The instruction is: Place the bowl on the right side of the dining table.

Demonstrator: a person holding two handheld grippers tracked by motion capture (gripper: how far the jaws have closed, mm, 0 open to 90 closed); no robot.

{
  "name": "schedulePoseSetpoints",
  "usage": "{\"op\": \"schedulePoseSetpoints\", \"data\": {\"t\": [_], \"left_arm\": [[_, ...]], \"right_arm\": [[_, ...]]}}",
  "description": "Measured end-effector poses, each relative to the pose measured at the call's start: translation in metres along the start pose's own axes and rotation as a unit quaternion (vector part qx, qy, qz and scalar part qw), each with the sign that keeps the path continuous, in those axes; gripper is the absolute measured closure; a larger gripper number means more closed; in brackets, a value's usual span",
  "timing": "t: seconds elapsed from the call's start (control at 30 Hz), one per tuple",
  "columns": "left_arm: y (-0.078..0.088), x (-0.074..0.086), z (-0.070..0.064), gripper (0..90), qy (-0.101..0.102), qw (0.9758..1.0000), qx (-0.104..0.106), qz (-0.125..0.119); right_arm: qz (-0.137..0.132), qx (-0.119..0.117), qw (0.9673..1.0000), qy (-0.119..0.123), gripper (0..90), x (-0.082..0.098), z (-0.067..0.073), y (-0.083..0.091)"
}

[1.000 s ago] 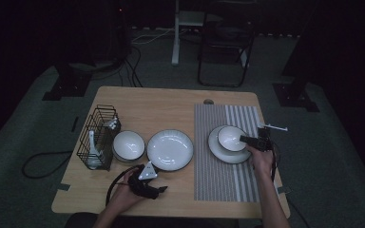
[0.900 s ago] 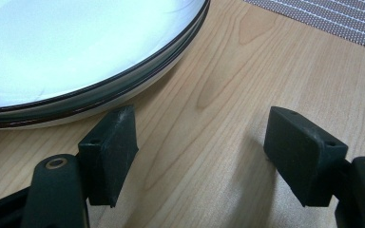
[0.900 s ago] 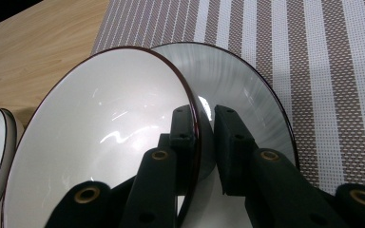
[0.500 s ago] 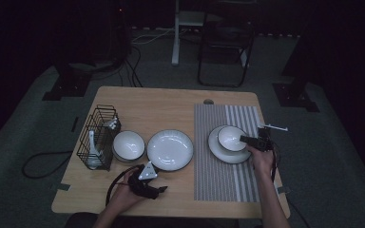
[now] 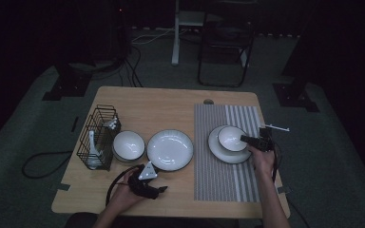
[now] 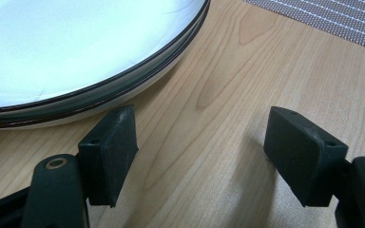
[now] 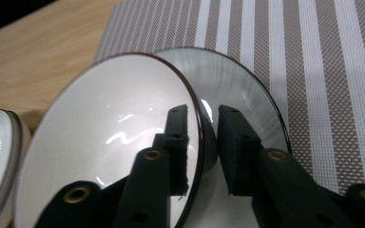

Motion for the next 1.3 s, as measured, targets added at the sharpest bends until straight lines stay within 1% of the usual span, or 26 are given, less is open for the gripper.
{"op": "schedulePoseSetpoints", "data": {"t": [0.1, 0.17, 0.37, 0.53, 0.63, 0.87, 0.9, 0.93, 0.97, 1.03, 1.13, 1.27, 1.3], "left_arm": [[0.0, 0.0, 0.0, 27.2, 0.0, 1.0, 0.0, 0.0], [0.0, 0.0, 0.0, 27.2, 0.0, 1.0, 0.0, 0.0], [0.0, 0.0, 0.0, 27.2, 0.002, 1.0, -0.001, -0.001], [0.0, 0.0, 0.0, 27.2, 0.002, 1.0, -0.001, -0.001], [0.0, 0.0, 0.0, 27.2, 0.0, 1.0, 0.0, 0.0], [0.0, 0.0, 0.0, 27.2, 0.001, 1.0, -0.001, 0.0], [0.0, 0.0, 0.0, 27.2, 0.001, 1.0, -0.001, 0.0], [0.0, 0.0, 0.0, 27.2, 0.001, 1.0, -0.001, 0.0], [0.0, 0.0, 0.0, 27.2, 0.001, 1.0, -0.001, 0.0], [0.0, 0.0, 0.0, 27.2, 0.001, 1.0, -0.001, 0.0], [0.0, 0.0, 0.0, 27.2, 0.003, 1.0, -0.001, -0.001], [0.0, 0.0, 0.0, 27.1, 0.001, 1.0, -0.001, 0.0], [0.0, 0.0, 0.0, 27.1, 0.001, 1.0, -0.001, 0.0]], "right_arm": [[-0.006, -0.009, 0.9999, 0.0, 70.2, -0.002, 0.001, 0.004], [-0.009, -0.008, 0.9999, 0.002, 67.7, -0.002, 0.0, 0.006], [-0.015, -0.007, 0.9998, 0.009, 64.4, -0.003, 0.002, 0.01], [-0.023, 0.008, 0.9992, 0.031, 61.4, -0.004, 0.004, 0.014], [-0.032, 0.013, 0.9984, 0.044, 60.3, -0.007, 0.009, 0.019], [-0.052, 0.022, 0.9949, 0.084, 58.6, -0.012, 0.025, 0.03], [-0.053, 0.022, 0.9946, 0.087, 58.5, -0.012, 0.026, 0.031], [-0.052, 0.018, 0.9944, 0.09, 58.2, -0.011, 0.029, 0.032], [-0.052, 0.018, 0.9944, 0.09, 58.2, -0.011, 0.029, 0.032], [-0.05, 0.018, 0.9938, 0.098, 58.1, -0.009, 0.032, 0.032], [-0.04, 0.016, 0.993, 0.11, 59.2, -0.004, 0.035, 0.03], [-0.035, 0.018, 0.991, 0.128, 58.0, 0.001, 0.039, 0.028], [-0.034, 0.015, 0.9903, 0.134, 57.1, 0.002, 0.042, 0.028]]}}
Point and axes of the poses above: each handheld gripper's, and its own axes: y roughly backward along the jaws, x roughly out of its underside, z roughly to its left, the point moved 6 cm from there along -y, roughly forward along the jaws, and after that the axes turned 13 degrees about -y, right-handed, at the moved point
